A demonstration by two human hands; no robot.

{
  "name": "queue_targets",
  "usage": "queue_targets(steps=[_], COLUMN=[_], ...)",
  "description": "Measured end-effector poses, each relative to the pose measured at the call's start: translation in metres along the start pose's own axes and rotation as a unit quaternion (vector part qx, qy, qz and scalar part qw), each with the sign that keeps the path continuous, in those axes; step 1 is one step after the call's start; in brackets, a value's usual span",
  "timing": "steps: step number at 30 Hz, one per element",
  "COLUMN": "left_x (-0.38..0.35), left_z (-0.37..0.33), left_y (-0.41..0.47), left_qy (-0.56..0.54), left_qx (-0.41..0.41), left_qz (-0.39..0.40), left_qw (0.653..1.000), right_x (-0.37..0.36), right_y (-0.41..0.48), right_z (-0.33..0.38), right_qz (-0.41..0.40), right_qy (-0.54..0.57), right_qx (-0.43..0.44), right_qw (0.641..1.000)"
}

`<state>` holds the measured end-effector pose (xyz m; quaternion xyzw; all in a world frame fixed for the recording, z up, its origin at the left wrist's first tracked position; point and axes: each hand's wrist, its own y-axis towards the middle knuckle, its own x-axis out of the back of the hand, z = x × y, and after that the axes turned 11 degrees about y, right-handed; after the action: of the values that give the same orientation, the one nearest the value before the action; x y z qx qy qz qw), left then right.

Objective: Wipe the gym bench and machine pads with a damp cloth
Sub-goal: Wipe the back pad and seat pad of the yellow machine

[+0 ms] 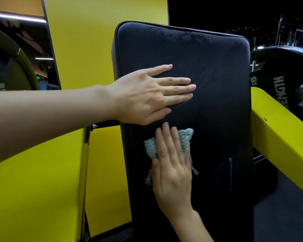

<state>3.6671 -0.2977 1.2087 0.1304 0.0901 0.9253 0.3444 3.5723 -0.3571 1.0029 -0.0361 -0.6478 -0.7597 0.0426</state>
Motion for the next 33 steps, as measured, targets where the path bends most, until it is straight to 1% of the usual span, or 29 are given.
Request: queue_targets(steps=[2, 4, 6, 8, 11, 16, 19, 22, 27, 31, 33], left_x=[-0.001, -0.001, -0.002, -0.001, -0.001, 0.000, 0.000, 0.000, 0.002, 0.003, 0.003], left_z=[0.000, 0.000, 0.000, 0.000, -0.001, -0.001, -0.003, -0.003, -0.006, -0.008, -0.009], left_y=[0.001, 0.001, 0.000, 0.001, 0.001, 0.001, 0.002, 0.001, 0.001, 0.002, 0.002], left_qy=[-0.001, -0.003, -0.003, -0.004, -0.003, 0.000, 0.000, 0.001, 0.008, 0.010, 0.012], left_qx=[-0.001, 0.000, 0.001, 0.000, -0.001, 0.004, 0.005, 0.008, 0.008, 0.013, 0.016], left_qz=[0.000, -0.001, -0.002, -0.002, -0.005, -0.002, 0.001, 0.005, 0.010, 0.014, 0.017], left_qw=[1.000, 1.000, 1.000, 1.000, 1.000, 1.000, 1.000, 1.000, 1.000, 1.000, 1.000], right_x=[0.008, 0.012, 0.009, 0.001, -0.013, -0.030, -0.026, -0.015, 0.008, 0.031, 0.034], right_y=[0.003, 0.004, 0.004, 0.005, 0.003, -0.009, -0.015, -0.016, -0.012, -0.005, -0.003], right_z=[-0.018, -0.031, -0.031, -0.019, 0.007, 0.051, 0.046, 0.024, -0.022, -0.068, -0.077], right_qz=[-0.032, -0.073, -0.110, -0.128, -0.114, -0.039, 0.015, 0.028, -0.020, -0.084, -0.110], right_qy=[0.004, 0.010, 0.014, 0.016, 0.014, 0.030, 0.001, -0.004, 0.021, 0.023, 0.027], right_qx=[-0.035, -0.099, -0.150, -0.172, -0.154, -0.082, -0.014, 0.020, -0.021, -0.114, -0.157], right_qw=[0.999, 0.992, 0.982, 0.977, 0.981, 0.995, 1.000, 0.999, 0.999, 0.990, 0.981])
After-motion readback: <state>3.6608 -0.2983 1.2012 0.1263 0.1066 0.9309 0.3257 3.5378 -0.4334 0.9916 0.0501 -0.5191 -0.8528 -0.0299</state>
